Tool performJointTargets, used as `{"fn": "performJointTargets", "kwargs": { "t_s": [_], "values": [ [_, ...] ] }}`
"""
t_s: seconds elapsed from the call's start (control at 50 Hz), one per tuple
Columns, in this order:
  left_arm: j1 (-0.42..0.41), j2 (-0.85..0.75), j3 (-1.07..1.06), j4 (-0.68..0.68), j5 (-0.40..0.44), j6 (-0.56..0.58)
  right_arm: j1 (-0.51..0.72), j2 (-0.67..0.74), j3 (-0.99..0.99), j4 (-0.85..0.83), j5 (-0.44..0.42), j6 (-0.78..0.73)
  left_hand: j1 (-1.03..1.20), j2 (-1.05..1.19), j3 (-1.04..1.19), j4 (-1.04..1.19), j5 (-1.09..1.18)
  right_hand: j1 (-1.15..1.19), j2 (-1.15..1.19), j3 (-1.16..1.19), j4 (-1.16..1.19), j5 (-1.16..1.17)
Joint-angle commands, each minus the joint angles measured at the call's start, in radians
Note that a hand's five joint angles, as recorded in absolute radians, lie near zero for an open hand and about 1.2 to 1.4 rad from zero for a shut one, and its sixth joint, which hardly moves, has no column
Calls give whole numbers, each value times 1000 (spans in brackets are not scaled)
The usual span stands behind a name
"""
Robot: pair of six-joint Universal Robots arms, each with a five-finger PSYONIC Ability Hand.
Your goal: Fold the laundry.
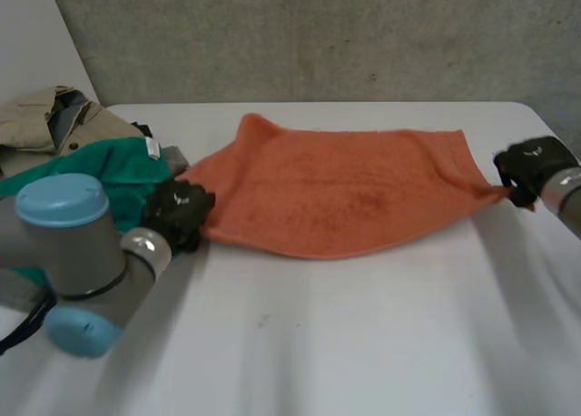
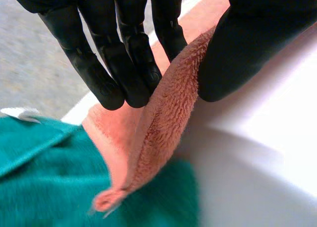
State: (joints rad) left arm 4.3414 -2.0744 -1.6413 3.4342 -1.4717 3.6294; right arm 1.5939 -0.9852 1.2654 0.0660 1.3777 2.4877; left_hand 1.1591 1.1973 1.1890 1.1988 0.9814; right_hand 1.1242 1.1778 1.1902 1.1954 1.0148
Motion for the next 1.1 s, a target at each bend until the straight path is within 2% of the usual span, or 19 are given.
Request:
{"fn": "performJointTargets", "kwargs": {
  "t_s": [0.02,0.1,0.14,0.18,0.24,0.34,0.4,0.48,0.5,0.54,0.58,0.64,0.66,0.68,0.76,0.86,0.92,1.1],
  "values": [
    [-52,276,-181,-320,42,113,-136,-225,74,452,6,-289,237,199,207,197,240,272,218,206,201,207],
    [-95,341,-206,-525,36,164,-207,-259,83,702,-20,-507,237,199,207,197,240,272,218,206,201,207],
    [-108,324,-193,-616,25,189,-210,-254,80,744,-32,-552,237,199,207,197,240,272,218,206,201,207],
    [-109,297,-169,-642,14,198,-206,-234,74,729,-34,-541,237,199,207,197,240,272,218,206,201,207],
    [-106,212,-91,-612,-28,203,-183,-182,60,663,-31,-500,237,199,207,197,240,272,218,206,201,207],
    [-111,74,93,-525,-131,207,-131,-97,23,527,-9,-443,237,199,207,197,240,272,218,206,201,207],
    [-108,14,199,-478,-142,224,-104,-69,-18,448,-5,-417,237,199,207,197,240,272,218,206,201,207],
    [-95,-67,461,-351,-125,294,-62,-56,-147,292,9,-327,237,199,207,197,240,272,218,206,201,207],
    [-94,-67,501,-321,-119,301,-46,-61,-215,211,21,-258,237,199,207,197,240,272,218,206,201,207],
    [-91,-65,587,-236,-96,299,-37,-73,-280,137,38,-186,237,199,207,197,240,272,218,206,201,207],
    [-86,-69,691,-98,-70,279,-23,-107,-349,-15,67,-55,237,199,207,197,240,272,218,206,201,207],
    [-74,-65,771,84,-44,230,-18,-130,-373,-114,83,11,237,199,207,197,240,272,218,206,201,207],
    [-69,-69,788,121,-41,218,-18,-170,-371,-334,107,131,237,199,207,197,240,272,218,206,201,207],
    [-59,-73,826,166,-42,203,-15,-182,-368,-409,112,164,237,199,207,197,240,272,218,206,201,207],
    [-34,-96,874,139,-64,184,-15,-197,-342,-544,124,188,237,199,207,197,240,272,218,206,201,207],
    [-11,-99,845,80,-98,147,-5,-181,-325,-505,112,191,237,199,207,197,240,272,218,206,201,207],
    [0,-79,753,79,-101,103,5,-162,-299,-439,93,191,237,199,207,197,240,272,218,206,201,207],
    [6,-87,411,220,4,77,26,-53,-198,-284,6,177,237,199,207,197,240,272,218,206,201,207]
  ]
}}
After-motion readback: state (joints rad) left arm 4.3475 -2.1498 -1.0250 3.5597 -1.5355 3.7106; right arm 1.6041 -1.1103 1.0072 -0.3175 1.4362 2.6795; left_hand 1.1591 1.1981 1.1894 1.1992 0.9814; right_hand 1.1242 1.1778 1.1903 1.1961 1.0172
